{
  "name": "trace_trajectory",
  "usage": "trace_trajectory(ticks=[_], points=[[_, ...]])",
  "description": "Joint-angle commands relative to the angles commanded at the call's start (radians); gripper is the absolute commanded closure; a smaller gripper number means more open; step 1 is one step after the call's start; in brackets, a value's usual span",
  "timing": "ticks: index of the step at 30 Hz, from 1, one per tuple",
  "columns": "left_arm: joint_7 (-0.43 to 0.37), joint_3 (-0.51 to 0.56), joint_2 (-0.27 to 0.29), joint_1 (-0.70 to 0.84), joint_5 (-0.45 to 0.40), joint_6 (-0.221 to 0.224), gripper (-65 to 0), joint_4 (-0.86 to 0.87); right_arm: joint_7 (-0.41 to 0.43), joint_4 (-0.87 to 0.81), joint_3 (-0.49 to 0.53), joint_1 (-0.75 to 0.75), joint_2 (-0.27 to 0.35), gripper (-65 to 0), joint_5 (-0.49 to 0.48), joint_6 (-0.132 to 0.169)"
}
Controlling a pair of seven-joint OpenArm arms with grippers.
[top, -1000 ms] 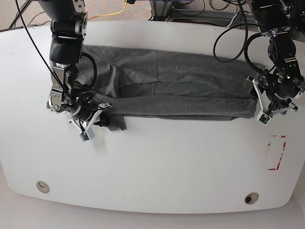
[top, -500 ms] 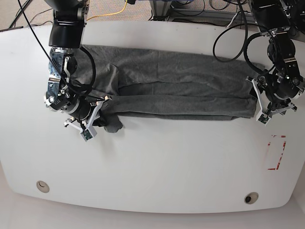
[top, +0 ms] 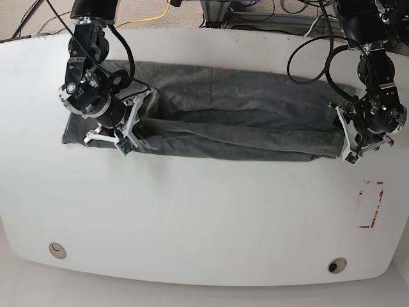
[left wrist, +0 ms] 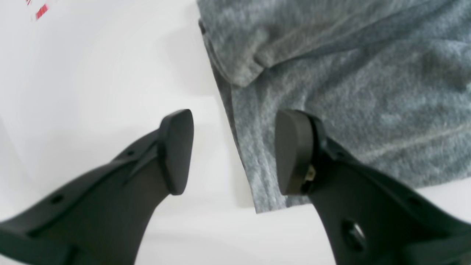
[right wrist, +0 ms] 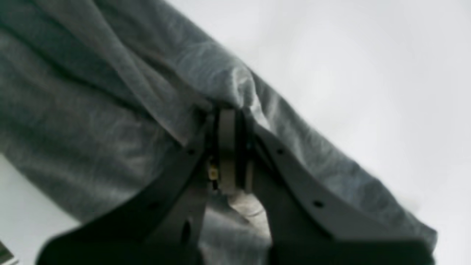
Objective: Layout the t-shirt on the table in an organized manner, then fold the t-shirt properly
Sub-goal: 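Pull the strip end with the right gripper to straighten the fold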
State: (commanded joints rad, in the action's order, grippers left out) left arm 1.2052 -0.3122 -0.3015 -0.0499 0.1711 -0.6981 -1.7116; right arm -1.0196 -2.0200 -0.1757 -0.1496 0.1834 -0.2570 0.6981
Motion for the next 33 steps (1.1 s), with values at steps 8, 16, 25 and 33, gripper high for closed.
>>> trace_trajectory(ticks=[8, 16, 25, 33], points=[[0.000, 0.000, 0.002, 0.000, 0.000, 0.000, -33.2, 0.000, 0.000, -0.003, 0.002, -0.123, -0.023, -1.4, 0.000, 0.000], [0.000, 0.000, 0.002, 0.000, 0.000, 0.000, -33.2, -0.002, 0.000, -0.006, 0.003, -0.203, -0.041, -2.5, 0.000, 0.000], [0.000, 0.002, 0.002, 0.000, 0.000, 0.000, -33.2, -0.005, 0.000, -0.011, -0.002, -0.261, -0.043, -36.9, 0.000, 0.000], [0.000, 0.046, 0.003, -0.014, 0.002, 0.000, -33.2, -0.014, 0.000, -0.018, -0.051, -0.264, -0.035, -44.4, 0.002, 0.000]])
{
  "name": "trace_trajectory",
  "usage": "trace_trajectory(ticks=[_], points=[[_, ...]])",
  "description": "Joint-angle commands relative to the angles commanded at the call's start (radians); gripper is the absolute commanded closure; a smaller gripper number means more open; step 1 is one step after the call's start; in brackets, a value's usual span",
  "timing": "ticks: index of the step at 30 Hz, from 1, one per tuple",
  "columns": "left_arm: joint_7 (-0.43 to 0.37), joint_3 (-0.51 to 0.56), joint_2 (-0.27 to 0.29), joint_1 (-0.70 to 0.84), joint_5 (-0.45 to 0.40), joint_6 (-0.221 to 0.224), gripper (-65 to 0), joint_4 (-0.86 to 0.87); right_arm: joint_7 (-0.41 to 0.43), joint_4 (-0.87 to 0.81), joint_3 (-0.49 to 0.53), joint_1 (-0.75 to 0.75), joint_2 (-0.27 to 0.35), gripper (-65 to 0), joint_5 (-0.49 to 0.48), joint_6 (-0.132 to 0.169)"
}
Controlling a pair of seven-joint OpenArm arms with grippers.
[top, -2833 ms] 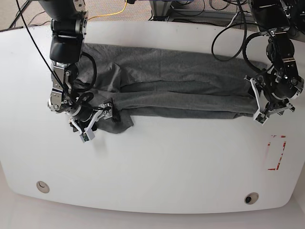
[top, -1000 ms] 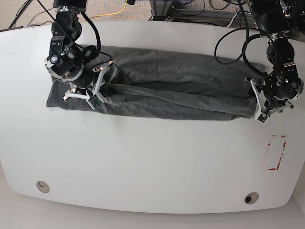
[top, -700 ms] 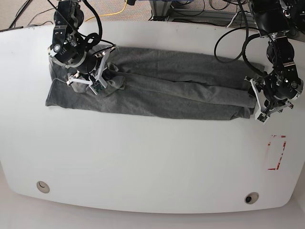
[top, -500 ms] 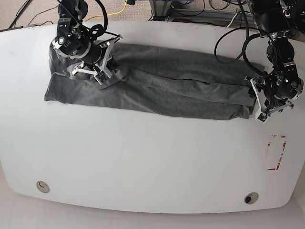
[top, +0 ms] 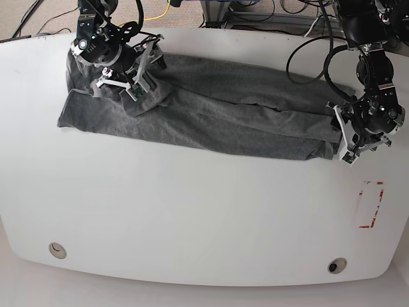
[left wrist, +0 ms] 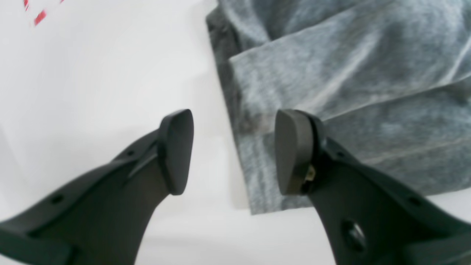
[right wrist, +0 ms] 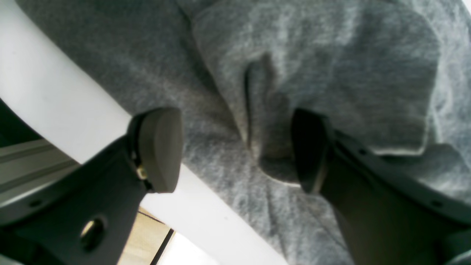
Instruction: Layout the t-shirt on the table in an organized manner, then fold the t-shirt properly
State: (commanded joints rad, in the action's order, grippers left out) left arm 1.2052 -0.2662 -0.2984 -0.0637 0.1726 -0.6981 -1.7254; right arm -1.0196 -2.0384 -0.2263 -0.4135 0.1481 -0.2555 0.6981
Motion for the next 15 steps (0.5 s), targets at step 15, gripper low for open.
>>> trace_trajectory(ticks=[15], points=[[0.000, 0.066, 0.086, -0.064, -0.008, 0.000, -33.2, -0.008, 0.000, 0.006, -0.215, 0.074, 0.043, -44.4, 0.000, 0.000]])
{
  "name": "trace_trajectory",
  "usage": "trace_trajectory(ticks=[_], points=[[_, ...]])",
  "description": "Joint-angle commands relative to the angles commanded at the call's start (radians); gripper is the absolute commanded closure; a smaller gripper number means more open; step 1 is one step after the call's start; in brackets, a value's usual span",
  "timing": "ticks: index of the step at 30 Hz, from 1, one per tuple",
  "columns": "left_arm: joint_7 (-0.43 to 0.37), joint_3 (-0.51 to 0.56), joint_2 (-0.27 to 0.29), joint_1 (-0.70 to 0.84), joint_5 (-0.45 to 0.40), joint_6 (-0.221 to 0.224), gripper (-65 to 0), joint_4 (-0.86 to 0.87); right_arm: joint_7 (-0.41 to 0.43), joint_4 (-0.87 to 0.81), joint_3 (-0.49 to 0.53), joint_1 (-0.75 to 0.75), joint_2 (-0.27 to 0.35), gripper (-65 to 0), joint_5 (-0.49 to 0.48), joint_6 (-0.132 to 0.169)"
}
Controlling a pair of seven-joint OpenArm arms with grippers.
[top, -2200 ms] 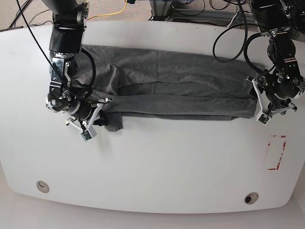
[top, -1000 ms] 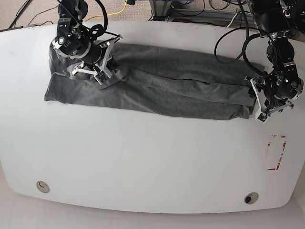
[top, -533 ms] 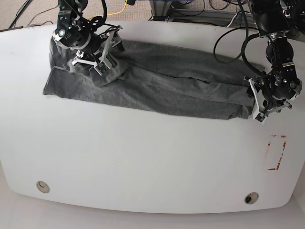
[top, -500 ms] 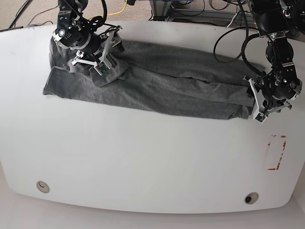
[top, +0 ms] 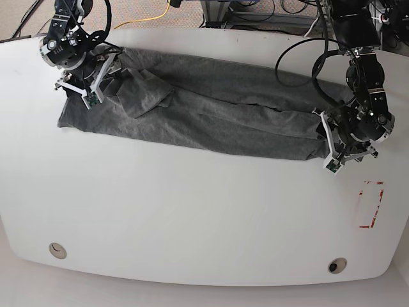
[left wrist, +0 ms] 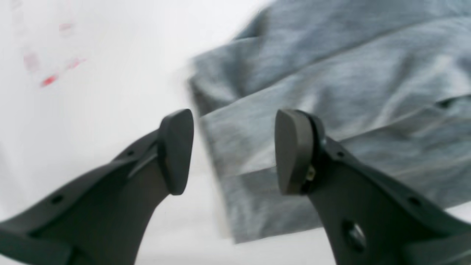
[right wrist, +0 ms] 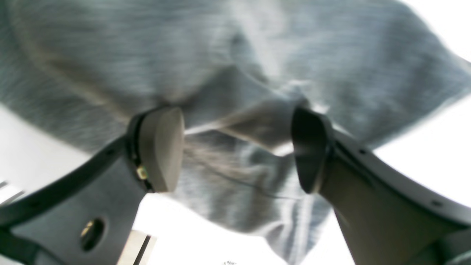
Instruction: Layout the t-shirt on the table in an organized manner, then fold the t-shirt properly
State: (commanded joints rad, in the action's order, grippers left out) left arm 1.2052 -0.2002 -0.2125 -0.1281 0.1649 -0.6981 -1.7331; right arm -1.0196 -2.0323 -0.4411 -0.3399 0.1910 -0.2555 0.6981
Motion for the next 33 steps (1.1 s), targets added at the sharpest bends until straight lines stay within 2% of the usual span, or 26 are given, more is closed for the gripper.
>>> trace_trajectory(ticks=[4, 7, 10, 15, 19, 25, 33], points=[[-0.002, 0.020, 0.015, -0.005, -0.028, 0.000, -33.2, 0.037, 0.000, 0.011, -0.002, 0.025, -0.009, -44.2, -0.002, 0.000], [-0.048, 0.043, 0.041, -0.005, -0.046, 0.000, -33.2, 0.072, 0.000, 0.014, -0.002, 0.043, -0.040, -41.2, 0.008, 0.000], [-0.104, 0.048, 0.046, 0.006, -0.064, 0.000, -33.2, 0.101, 0.000, 0.026, -0.003, 0.051, -0.055, -34.6, 0.008, 0.000], [-0.110, 0.048, 0.043, 0.031, -0.068, 0.000, -33.2, 0.144, 0.006, 0.075, -0.002, 0.068, -0.078, -17.0, 0.008, 0.000], [-0.112, 0.046, 0.014, 0.068, -0.066, 0.000, -33.2, 0.146, 0.011, 0.123, -0.002, 0.071, -0.078, -7.1, 0.008, 0.000], [-0.149, 0.043, -0.032, 0.126, -0.064, 0.000, -33.1, 0.153, 0.115, 0.250, 0.000, 0.071, -0.064, -8.4, 0.009, 0.000], [-0.195, 0.043, -0.061, 0.169, -0.064, 0.000, -33.1, 0.153, 0.253, 0.463, 0.002, 0.114, 0.015, -8.6, 0.009, 0.000]])
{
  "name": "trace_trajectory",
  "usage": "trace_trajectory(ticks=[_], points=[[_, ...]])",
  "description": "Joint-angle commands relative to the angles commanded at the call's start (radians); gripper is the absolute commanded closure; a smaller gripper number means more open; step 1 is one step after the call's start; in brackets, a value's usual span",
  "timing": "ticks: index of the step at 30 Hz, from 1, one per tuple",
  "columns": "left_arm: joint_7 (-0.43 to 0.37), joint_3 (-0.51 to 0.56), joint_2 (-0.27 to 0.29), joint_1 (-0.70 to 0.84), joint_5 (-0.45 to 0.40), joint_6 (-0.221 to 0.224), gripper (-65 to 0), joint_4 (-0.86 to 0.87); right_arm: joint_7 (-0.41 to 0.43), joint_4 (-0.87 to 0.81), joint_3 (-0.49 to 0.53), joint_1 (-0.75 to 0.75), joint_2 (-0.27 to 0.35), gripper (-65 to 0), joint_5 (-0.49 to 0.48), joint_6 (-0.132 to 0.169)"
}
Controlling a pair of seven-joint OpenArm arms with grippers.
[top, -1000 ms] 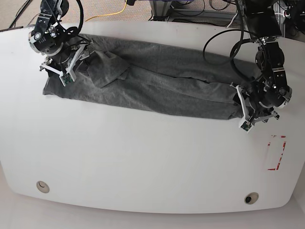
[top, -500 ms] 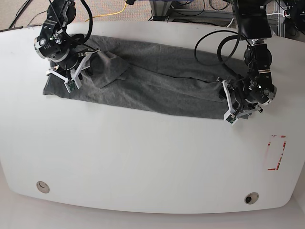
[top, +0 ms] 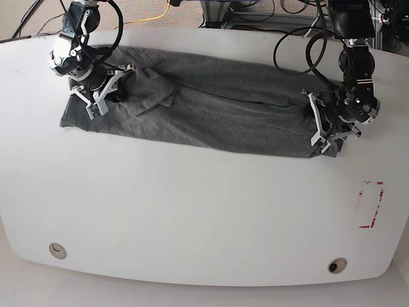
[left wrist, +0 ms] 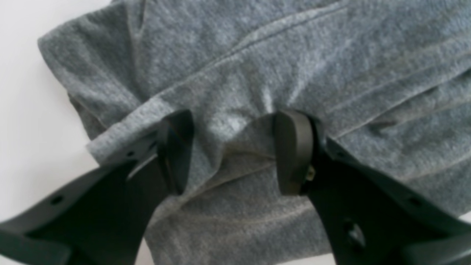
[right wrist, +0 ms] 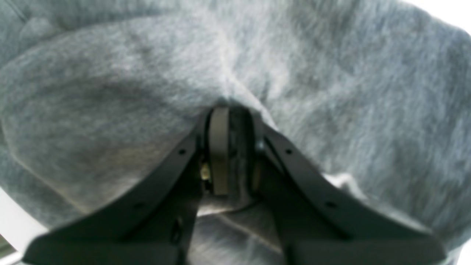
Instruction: Layout the t-shirt on the table in an organized manner, then fold the t-shirt properly
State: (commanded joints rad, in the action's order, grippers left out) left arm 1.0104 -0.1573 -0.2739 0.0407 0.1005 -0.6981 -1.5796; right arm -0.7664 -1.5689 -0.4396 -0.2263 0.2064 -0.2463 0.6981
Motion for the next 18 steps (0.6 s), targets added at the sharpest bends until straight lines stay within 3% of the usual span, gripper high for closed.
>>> trace_trajectory(ticks=[11, 18], points=[[-0.005, 0.003, 0.026, -0.017, -0.008, 0.000, -33.1, 0.002, 0.110, 0.282, 0.023, 0.170, 0.112, -8.6, 0.000, 0.000], [0.008, 0.003, 0.051, -0.034, -0.009, 0.000, -33.1, 0.000, 0.114, 0.295, 0.097, 0.204, 0.149, -8.2, -0.002, 0.000]])
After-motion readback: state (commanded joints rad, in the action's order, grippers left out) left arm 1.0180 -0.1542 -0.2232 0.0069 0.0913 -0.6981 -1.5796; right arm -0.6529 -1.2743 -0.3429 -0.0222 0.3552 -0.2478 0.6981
